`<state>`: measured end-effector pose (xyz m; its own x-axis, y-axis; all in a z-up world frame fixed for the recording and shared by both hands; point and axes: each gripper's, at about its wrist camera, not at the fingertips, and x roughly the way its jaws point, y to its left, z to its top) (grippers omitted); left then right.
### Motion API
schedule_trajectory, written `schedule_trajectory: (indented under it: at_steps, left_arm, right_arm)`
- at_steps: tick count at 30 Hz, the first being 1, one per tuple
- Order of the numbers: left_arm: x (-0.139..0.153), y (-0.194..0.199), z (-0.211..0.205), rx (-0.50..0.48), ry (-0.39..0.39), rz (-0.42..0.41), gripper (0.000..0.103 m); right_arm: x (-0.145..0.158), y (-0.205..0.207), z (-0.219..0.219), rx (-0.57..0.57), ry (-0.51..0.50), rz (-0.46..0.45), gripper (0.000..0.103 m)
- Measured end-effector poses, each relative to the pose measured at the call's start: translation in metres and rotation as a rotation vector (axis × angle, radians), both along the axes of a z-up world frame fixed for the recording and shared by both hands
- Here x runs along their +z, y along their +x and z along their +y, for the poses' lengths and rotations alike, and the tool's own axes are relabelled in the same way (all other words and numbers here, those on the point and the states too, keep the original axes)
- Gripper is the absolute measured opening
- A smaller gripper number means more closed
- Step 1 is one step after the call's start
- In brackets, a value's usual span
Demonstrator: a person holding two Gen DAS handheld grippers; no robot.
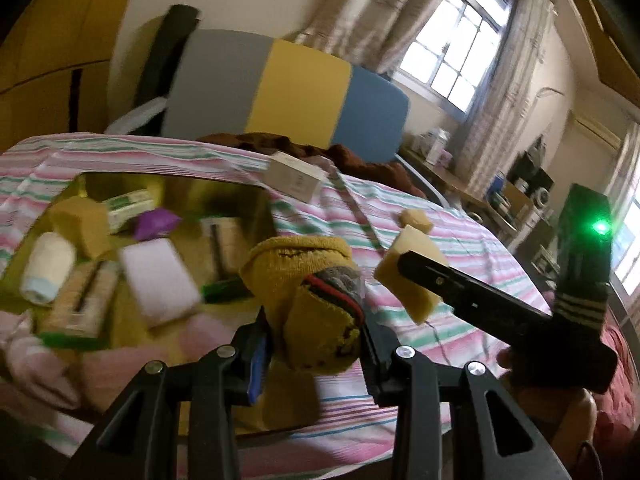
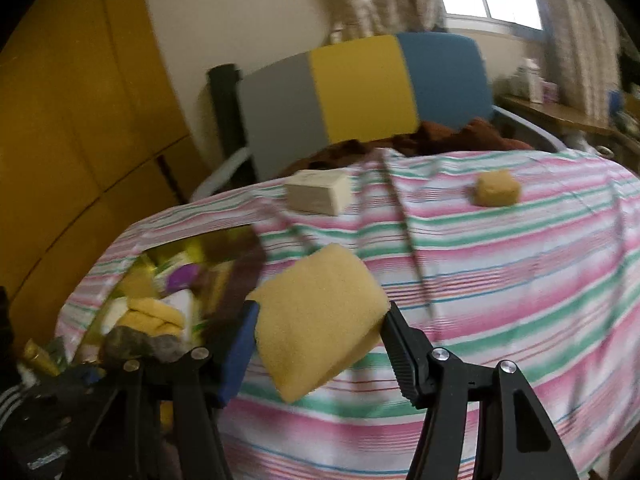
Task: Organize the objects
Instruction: 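Carry the knit toy and yellow sponge toward the tray with both tools, then release the knit toy and yellow sponge into the tray with both tools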
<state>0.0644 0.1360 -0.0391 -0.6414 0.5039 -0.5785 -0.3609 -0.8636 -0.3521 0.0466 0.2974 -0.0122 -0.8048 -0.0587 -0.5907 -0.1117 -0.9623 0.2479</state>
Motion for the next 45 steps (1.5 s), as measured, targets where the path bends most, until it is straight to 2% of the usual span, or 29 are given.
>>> schedule_trajectory:
  at_steps: [7, 14, 20, 21, 22, 23, 24, 26, 29, 33, 37, 45]
  left_arm:
    - [-0.001, -0.023, -0.054, 0.116, 0.061, -0.028, 0.038]
    - [-0.016, -0.051, -0.08, 0.163, 0.038, -0.087, 0.038]
    - [-0.027, -0.078, -0.09, 0.193, 0.009, -0.122, 0.04]
    - [-0.028, -0.08, -0.09, 0.196, 0.001, -0.13, 0.044]
    - [-0.029, -0.082, -0.09, 0.201, -0.013, -0.14, 0.054]
    - [-0.029, -0.083, -0.091, 0.212, -0.022, -0.141, 0.064]
    - [-0.027, -0.079, -0.091, 0.223, -0.024, -0.134, 0.067]
    - [-0.024, -0.075, -0.097, 0.229, 0.0, -0.118, 0.07]
    - [-0.018, -0.067, -0.104, 0.271, 0.028, -0.095, 0.071]
    - [-0.015, -0.058, -0.112, 0.354, 0.027, -0.084, 0.071]
    - [-0.016, -0.051, -0.117, 0.384, 0.052, -0.092, 0.071]
    - [-0.01, -0.045, -0.106, 0.363, 0.061, -0.093, 0.071]
  right_arm:
    - [0.011, -0.018, -0.051, 0.14, 0.006, 0.01, 0.062]
    - [0.009, -0.045, -0.092, 0.244, 0.056, -0.025, 0.063]
    - [0.006, -0.072, -0.104, 0.25, 0.046, -0.047, 0.065]
    - [0.006, -0.076, -0.105, 0.25, 0.041, -0.05, 0.066]
    - [0.005, -0.082, -0.107, 0.252, 0.034, -0.06, 0.069]
    - [0.003, -0.086, -0.109, 0.249, 0.026, -0.075, 0.079]
    - [0.002, -0.088, -0.108, 0.241, 0.019, -0.085, 0.085]
    - [0.003, -0.084, -0.104, 0.218, -0.001, -0.079, 0.087]
    - [0.004, -0.075, -0.096, 0.188, -0.016, -0.064, 0.09]
    - [0.002, -0.067, -0.087, 0.173, -0.026, -0.064, 0.09]
    - [0.001, -0.06, -0.082, 0.166, -0.029, -0.065, 0.09]
    - [0.002, -0.054, -0.075, 0.158, -0.031, -0.062, 0.09]
